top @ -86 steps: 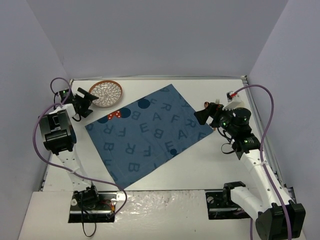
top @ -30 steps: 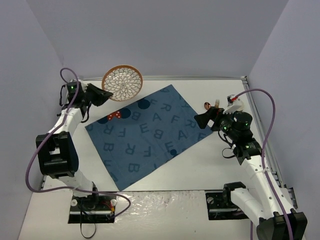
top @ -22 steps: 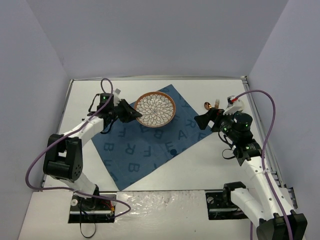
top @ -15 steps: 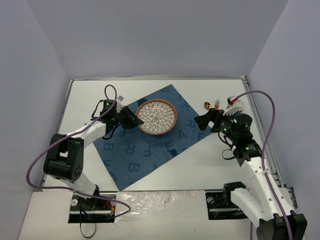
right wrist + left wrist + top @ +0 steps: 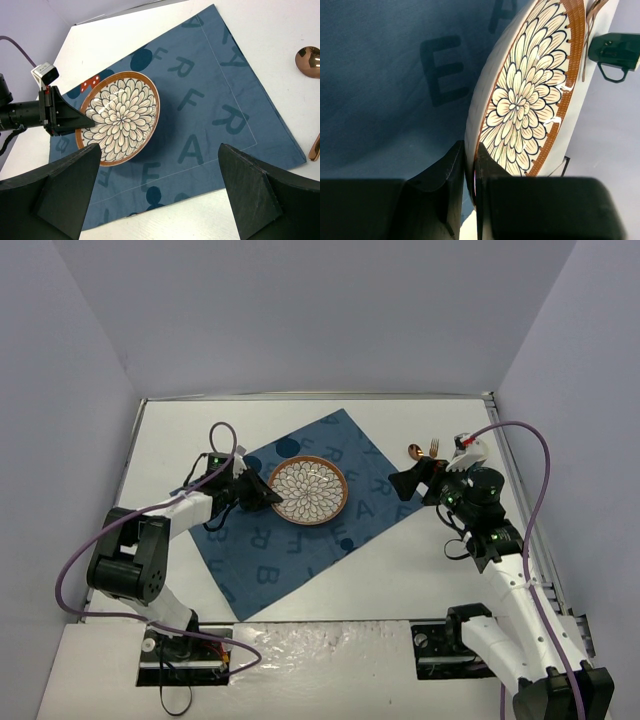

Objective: Set the dinner table for one person

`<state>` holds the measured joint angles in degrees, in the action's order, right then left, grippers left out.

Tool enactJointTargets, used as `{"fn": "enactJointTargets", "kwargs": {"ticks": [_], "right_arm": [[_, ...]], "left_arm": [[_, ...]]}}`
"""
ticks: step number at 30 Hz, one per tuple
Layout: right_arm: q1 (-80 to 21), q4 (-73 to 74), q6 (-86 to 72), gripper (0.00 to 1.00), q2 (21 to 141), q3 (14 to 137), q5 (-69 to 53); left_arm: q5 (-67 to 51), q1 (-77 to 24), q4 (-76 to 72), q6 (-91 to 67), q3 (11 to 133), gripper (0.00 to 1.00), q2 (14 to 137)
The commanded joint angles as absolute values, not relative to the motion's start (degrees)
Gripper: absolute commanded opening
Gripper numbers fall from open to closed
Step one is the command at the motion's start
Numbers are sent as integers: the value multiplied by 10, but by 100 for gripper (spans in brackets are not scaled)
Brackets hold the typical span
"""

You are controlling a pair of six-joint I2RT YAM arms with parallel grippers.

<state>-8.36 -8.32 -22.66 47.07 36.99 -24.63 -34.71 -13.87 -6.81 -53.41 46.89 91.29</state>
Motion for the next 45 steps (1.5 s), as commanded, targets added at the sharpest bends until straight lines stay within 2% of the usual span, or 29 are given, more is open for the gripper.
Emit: {"fn": "enactJointTargets", "kwargs": {"ticks": [1,45], "right_arm": [[-88,-116,-228,100,465,371,-242],[-88,-121,-222,100,471,355,-246]], "left_arm": [[-385,-138,-181,-527,486,0,889],[-401,-102,-291,-550,412,0,927]]}}
